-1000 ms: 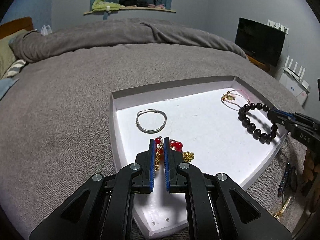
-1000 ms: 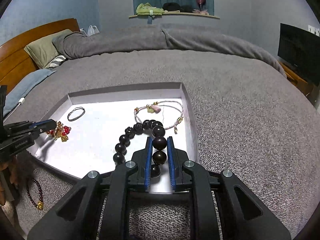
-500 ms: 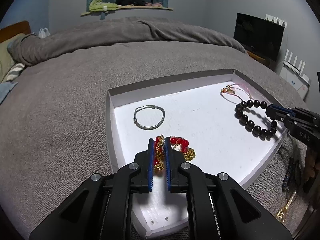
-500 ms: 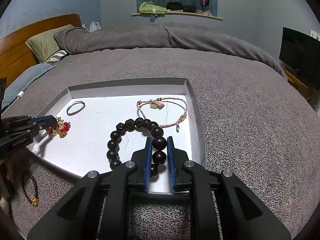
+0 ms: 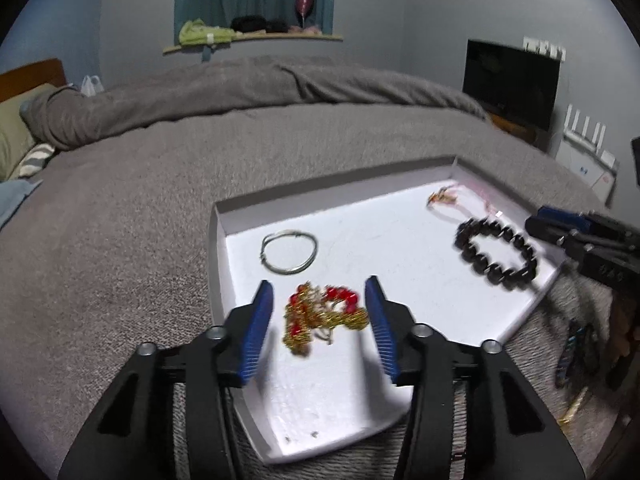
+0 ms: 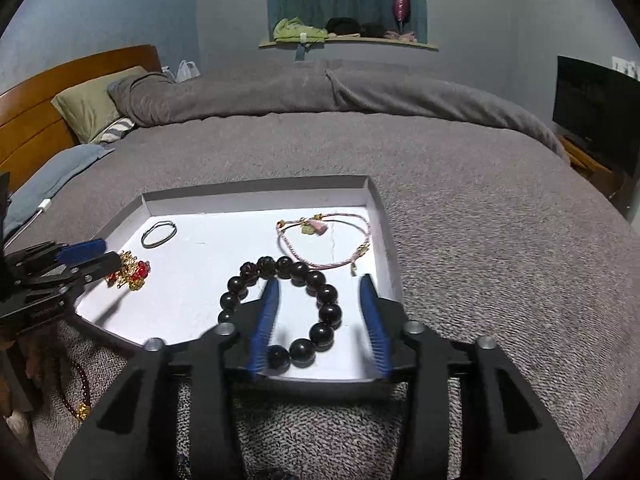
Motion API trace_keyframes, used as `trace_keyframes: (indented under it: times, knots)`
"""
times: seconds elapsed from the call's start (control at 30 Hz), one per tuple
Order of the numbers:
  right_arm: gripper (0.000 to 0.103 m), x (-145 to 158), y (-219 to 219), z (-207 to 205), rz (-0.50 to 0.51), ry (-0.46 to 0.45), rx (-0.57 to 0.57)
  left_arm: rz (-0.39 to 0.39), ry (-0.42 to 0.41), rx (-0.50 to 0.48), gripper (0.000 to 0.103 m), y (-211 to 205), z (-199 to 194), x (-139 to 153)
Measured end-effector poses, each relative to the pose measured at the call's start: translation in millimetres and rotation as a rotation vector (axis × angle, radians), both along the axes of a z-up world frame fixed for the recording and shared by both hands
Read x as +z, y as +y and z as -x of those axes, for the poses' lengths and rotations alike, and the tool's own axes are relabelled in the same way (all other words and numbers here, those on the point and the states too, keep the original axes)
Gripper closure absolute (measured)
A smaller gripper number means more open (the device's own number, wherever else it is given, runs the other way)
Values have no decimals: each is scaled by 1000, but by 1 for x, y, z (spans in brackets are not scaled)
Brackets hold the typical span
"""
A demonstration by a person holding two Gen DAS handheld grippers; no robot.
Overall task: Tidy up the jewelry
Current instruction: 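Withdraw both tools from the box toward the remaining jewelry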
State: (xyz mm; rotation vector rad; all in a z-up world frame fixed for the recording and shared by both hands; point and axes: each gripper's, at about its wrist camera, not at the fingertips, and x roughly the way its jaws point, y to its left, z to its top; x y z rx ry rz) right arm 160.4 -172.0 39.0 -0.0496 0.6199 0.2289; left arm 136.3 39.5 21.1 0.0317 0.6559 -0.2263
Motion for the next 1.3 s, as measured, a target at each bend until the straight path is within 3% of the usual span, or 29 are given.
trace_keyframes:
  times: [0.2, 0.33, 0.47, 0.8, 1.3]
  knots:
    - [26, 8, 2, 26, 12, -45, -31, 12, -73, 14, 28, -10, 26, 15]
    - [12, 15, 4, 49, 15, -91, -50, 31, -96, 29, 25, -11, 44, 19]
    - [6, 13, 0, 70, 5, -97, -87, 39, -92, 61, 23, -4, 63, 14]
    - [5, 2, -13, 101, 19, -73, -166, 14, -101, 111, 13, 5, 106, 4]
    - [5, -19, -31, 149, 77, -86, -205, -12, -93, 149, 9, 4, 152, -10]
